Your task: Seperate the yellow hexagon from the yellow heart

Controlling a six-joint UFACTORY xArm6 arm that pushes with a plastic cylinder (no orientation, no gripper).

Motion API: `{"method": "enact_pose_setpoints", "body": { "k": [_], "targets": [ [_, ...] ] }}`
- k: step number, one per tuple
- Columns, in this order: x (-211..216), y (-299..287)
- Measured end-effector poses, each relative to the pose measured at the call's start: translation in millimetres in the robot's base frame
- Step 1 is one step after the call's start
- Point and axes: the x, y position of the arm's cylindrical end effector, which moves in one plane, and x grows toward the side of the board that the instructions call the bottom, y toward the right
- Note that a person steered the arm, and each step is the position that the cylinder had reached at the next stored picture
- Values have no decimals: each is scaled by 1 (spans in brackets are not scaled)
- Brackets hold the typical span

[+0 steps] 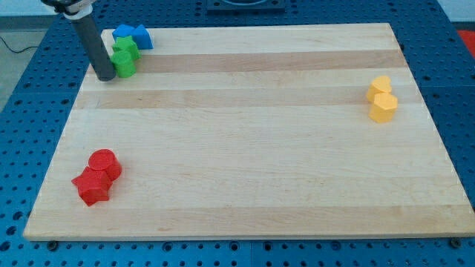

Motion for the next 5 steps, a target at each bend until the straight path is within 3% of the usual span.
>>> {"method": "enact_pose_setpoints", "body": {
  "k": [2,5],
  "targets": [
    [67,69],
    [84,96]
  ]
}}
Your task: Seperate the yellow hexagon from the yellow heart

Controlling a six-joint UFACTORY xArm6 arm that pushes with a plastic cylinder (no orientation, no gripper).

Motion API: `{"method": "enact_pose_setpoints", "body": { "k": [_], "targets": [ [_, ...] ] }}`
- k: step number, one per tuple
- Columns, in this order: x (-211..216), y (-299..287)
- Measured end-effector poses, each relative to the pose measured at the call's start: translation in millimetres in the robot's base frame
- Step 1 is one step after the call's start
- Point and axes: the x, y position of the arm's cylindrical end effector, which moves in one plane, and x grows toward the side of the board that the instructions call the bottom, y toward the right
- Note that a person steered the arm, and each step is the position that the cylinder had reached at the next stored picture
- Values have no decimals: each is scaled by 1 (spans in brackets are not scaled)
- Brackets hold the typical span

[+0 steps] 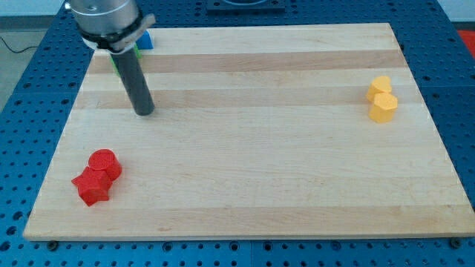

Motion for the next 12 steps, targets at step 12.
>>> {"method": "enact_pose_setpoints", "body": {
  "k": [12],
  "targets": [
    [-17,353]
  ]
}}
